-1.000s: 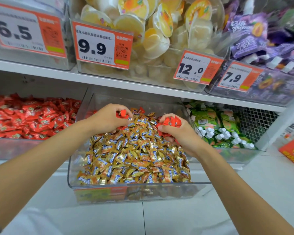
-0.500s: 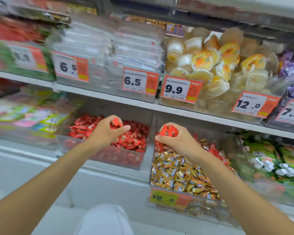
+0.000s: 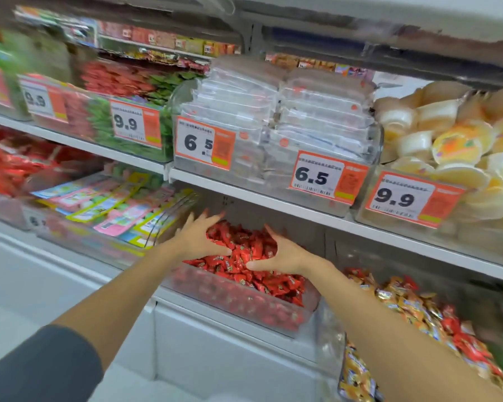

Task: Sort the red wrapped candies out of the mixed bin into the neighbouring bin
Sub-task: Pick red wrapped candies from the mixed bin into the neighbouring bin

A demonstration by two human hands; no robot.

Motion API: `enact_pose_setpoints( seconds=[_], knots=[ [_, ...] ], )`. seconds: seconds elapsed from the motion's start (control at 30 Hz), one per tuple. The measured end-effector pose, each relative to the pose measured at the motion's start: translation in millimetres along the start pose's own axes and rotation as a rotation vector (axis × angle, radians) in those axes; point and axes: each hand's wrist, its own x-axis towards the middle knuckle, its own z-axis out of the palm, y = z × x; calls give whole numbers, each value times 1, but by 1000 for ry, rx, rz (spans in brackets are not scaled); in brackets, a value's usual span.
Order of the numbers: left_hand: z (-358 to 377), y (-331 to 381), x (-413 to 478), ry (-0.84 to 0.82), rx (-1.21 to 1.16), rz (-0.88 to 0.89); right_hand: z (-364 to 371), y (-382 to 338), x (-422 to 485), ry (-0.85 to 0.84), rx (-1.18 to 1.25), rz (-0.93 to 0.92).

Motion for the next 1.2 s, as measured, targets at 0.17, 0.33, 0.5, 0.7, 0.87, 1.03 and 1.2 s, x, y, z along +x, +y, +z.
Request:
enact_pose_setpoints(
  seconds=[0.17, 0.33, 0.5, 0.7, 0.87, 1.03, 1.2],
  knots=[
    [4, -19, -20, 76, -14, 43, -6, 12, -13, 202, -30, -127],
    [12, 16, -49, 113, 13, 161, -32, 36, -84, 389, -151, -155],
    [40, 105, -58, 49, -33, 330, -75, 111, -181, 497, -204, 15],
    [112, 231, -66, -85, -128, 511, -113, 203, -280, 597, -317, 263],
    [184, 293, -64, -255, -37, 559, -111, 254, -324, 672, -301, 233],
    [251, 343, -53, -343, 3, 582, -105, 266, -327, 695, 125, 223],
    [289, 359, -32, -364, 338, 635, -101, 270, -328, 754, 309, 185]
  ],
)
